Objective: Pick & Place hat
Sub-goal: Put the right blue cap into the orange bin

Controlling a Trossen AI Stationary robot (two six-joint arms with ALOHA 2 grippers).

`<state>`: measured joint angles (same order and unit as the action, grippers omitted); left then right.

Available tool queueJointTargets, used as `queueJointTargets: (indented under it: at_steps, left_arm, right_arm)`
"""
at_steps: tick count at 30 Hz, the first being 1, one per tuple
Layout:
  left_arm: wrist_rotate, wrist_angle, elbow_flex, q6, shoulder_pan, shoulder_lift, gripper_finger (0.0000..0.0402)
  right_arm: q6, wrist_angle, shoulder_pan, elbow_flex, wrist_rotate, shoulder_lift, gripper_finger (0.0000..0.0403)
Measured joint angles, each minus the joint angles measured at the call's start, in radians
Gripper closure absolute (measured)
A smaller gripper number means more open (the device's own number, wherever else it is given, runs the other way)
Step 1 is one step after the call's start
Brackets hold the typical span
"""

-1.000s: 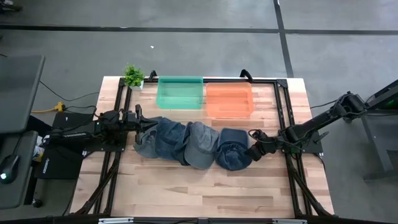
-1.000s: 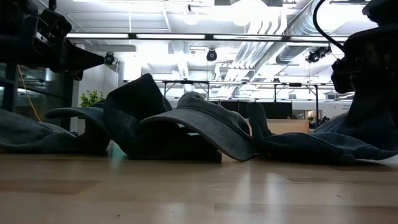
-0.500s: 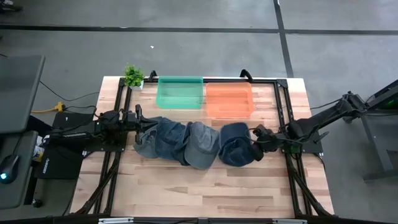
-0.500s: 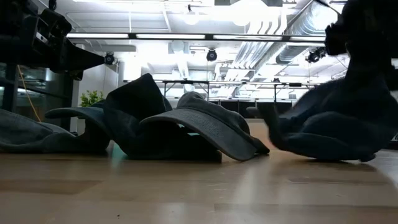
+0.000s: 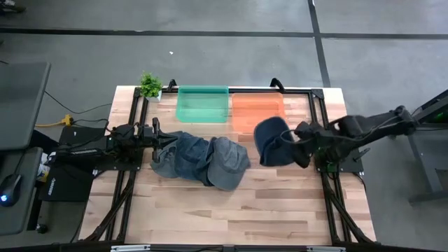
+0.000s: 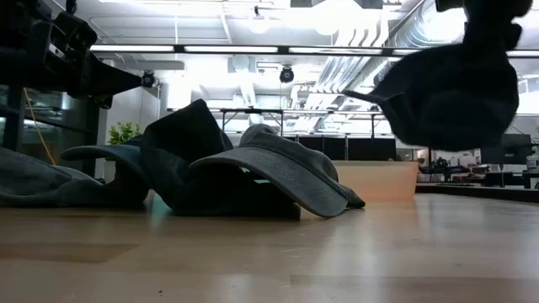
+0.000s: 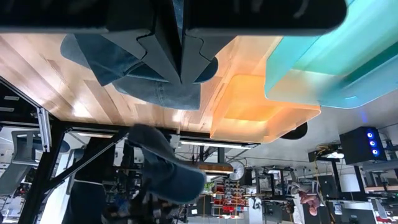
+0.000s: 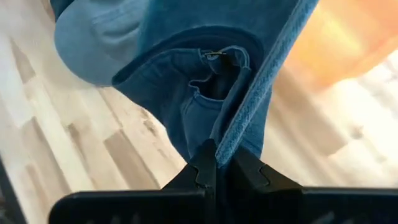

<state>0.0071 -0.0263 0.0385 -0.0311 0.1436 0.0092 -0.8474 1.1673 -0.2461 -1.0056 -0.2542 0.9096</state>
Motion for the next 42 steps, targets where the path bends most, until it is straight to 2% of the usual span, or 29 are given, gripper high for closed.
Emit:
queueJointTargets:
  at_steps: [7,13,17,23,28,35,42]
  left_arm:
    - [0.000,0.000,0.000,0.000,0.000,0.000,0.0401]
    - [0.000,0.000,0.000,0.000,0.000,0.000,0.0401]
    - [0.000,0.000,0.000,0.000,0.000,0.000,0.0401]
    - [0.000,0.000,0.000,0.000,0.000,0.000,0.0401]
    - [0.000,0.000,0.000,0.000,0.000,0.000,0.0401]
    - [0.000,0.000,0.000,0.000,0.000,0.000,0.0401]
    - [0.000,0.000,0.000,0.000,0.000,0.000,0.0401]
  right_arm:
    - [0.296,0.128,0.169,-0.166,0.042,0.001,0.0394]
    - [0.625,0.141,0.310,-0.230,0.096,0.021,0.0395]
    - [0.824,0.144,0.416,-0.256,0.122,0.076,0.0395]
    - [1.054,0.152,0.581,-0.317,0.220,0.213,0.0395]
    - [1.197,0.209,0.704,-0.423,0.308,0.347,0.0395]
    - [1.365,0.325,0.851,-0.640,0.404,0.536,0.0395]
    - [1.425,0.330,0.947,-0.800,0.416,0.700,0.0395]
